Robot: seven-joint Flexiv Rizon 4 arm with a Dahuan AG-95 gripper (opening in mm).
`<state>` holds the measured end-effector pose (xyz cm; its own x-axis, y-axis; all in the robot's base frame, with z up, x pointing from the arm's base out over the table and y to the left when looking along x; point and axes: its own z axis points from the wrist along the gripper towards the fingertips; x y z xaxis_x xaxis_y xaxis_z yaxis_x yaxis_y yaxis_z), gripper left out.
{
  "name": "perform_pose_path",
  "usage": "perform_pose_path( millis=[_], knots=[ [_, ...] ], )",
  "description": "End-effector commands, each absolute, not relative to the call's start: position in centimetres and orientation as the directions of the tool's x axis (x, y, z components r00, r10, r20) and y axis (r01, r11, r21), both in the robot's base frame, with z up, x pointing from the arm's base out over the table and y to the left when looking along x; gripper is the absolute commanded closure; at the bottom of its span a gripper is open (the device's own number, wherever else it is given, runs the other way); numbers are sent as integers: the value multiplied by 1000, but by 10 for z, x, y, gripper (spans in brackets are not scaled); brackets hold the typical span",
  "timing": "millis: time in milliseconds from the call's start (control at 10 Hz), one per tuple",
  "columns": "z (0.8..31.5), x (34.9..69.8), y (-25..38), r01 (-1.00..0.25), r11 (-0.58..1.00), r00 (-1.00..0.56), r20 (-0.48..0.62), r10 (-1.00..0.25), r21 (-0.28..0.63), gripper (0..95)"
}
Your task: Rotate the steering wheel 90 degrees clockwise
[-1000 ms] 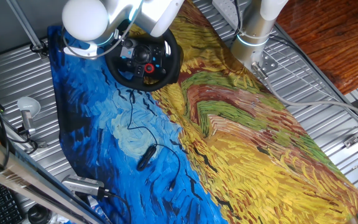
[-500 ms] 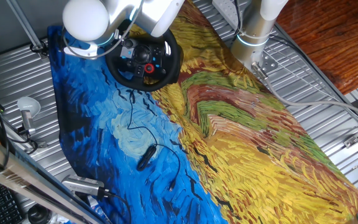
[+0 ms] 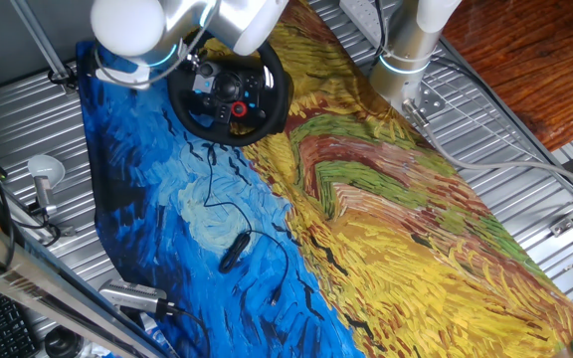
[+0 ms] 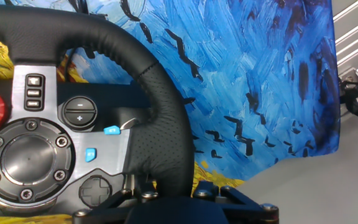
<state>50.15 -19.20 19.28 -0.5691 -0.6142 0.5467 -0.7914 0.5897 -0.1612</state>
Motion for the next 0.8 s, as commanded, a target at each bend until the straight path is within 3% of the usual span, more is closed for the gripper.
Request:
perform_pose_path(
  millis=[100,500,800],
  knots=[
    [195,502,-189,-790,593,-567,546,-616,-151,380],
    [209,503,-186,-795,594,-558,529,-639,-122,380],
    [231,508,-179,-810,586,-533,453,-715,-30,380]
  ],
)
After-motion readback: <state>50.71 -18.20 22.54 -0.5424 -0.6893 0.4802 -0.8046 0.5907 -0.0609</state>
